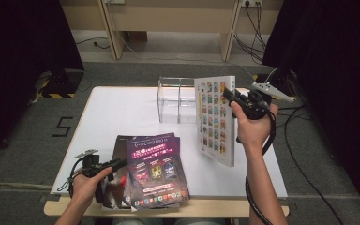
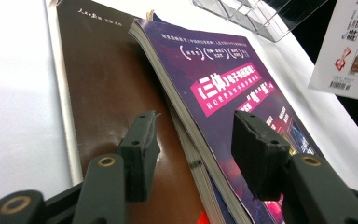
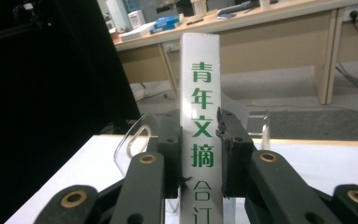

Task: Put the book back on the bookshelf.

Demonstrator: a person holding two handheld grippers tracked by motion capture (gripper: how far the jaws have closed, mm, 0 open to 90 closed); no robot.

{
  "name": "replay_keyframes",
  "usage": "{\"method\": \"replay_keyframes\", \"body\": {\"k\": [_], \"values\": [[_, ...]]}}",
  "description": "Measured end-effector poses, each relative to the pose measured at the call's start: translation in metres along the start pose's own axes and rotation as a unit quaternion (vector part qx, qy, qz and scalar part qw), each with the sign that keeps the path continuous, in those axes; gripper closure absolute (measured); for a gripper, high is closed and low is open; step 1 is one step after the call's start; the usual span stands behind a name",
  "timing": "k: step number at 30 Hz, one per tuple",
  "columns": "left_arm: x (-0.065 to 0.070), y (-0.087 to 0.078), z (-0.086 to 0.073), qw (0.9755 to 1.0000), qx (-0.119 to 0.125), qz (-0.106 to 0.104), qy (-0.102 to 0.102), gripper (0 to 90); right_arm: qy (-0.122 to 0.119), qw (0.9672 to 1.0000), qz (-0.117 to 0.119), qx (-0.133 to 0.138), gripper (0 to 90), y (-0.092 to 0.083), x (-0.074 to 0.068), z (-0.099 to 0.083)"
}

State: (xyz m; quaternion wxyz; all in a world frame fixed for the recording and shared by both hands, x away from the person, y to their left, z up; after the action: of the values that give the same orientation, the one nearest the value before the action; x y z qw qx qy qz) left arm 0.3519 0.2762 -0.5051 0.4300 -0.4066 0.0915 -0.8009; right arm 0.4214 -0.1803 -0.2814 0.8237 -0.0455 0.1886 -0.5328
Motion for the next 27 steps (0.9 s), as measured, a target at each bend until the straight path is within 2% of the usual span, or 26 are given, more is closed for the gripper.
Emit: {"method": "replay_keyframes", "body": {"k": [7, 16, 21, 27], "values": [[-0.001, 0.000, 0.001, 1.0000, 0.004, 0.002, -0.001, 49.9, 0.009, 0.9993, -0.022, 0.028, 74.1, -0.007, 0.012, 0.018], [-0.001, 0.001, -0.001, 1.0000, 0.004, 0.002, -0.003, 49.8, 0.020, 0.9987, -0.036, 0.031, 74.1, 0.011, 0.020, 0.032], [0.000, 0.001, -0.001, 1.0000, 0.004, -0.002, -0.003, 49.6, 0.035, 0.9983, -0.035, 0.030, 74.1, 0.018, 0.020, 0.041], [-0.001, 0.001, -0.001, 1.0000, 0.005, -0.003, -0.006, 49.6, 0.038, 0.9983, -0.022, 0.037, 74.1, 0.012, 0.014, 0.044]]}}
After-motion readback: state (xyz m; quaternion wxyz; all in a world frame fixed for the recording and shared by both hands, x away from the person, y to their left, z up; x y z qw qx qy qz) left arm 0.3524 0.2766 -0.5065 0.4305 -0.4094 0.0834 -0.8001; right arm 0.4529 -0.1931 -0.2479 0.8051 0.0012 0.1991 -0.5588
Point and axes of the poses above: each handheld gripper's, and its own axes: y roughly forward along the jaws, z roughly out of its top, x roughly to its right, the point moved 1 cm from there along y, roughly forward along the jaws, and after that the axes turned 2 degrees about -x, right-handed, at the moved point
